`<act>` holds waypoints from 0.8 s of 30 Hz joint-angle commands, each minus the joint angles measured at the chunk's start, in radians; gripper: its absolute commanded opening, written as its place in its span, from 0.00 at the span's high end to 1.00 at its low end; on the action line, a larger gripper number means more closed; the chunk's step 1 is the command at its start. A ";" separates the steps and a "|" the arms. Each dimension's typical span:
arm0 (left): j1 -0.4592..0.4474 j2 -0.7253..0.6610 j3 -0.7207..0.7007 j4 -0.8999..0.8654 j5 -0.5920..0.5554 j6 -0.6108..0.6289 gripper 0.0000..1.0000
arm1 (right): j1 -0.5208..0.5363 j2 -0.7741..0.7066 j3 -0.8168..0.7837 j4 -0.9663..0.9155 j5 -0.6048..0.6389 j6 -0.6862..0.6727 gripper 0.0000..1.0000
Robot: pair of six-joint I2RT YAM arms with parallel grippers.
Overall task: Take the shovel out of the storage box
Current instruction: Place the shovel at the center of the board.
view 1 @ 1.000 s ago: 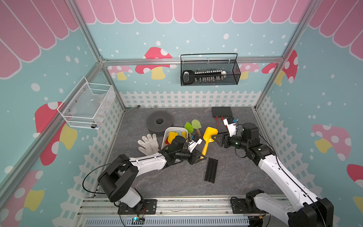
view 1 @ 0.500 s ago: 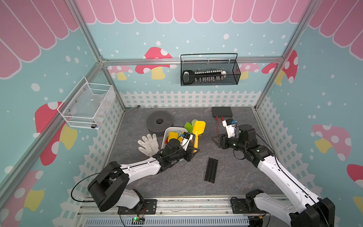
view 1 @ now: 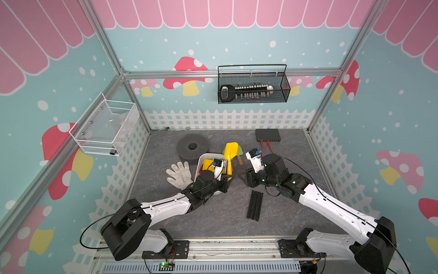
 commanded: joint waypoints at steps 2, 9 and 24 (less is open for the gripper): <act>0.005 -0.037 -0.014 0.043 -0.023 -0.003 1.00 | 0.045 0.041 0.061 -0.014 0.091 0.025 0.46; 0.005 -0.057 -0.018 0.043 0.002 -0.011 1.00 | 0.103 0.151 0.097 0.087 0.160 0.061 0.47; 0.005 -0.080 -0.021 0.042 0.025 -0.018 1.00 | 0.153 0.249 0.157 0.125 0.342 0.074 0.58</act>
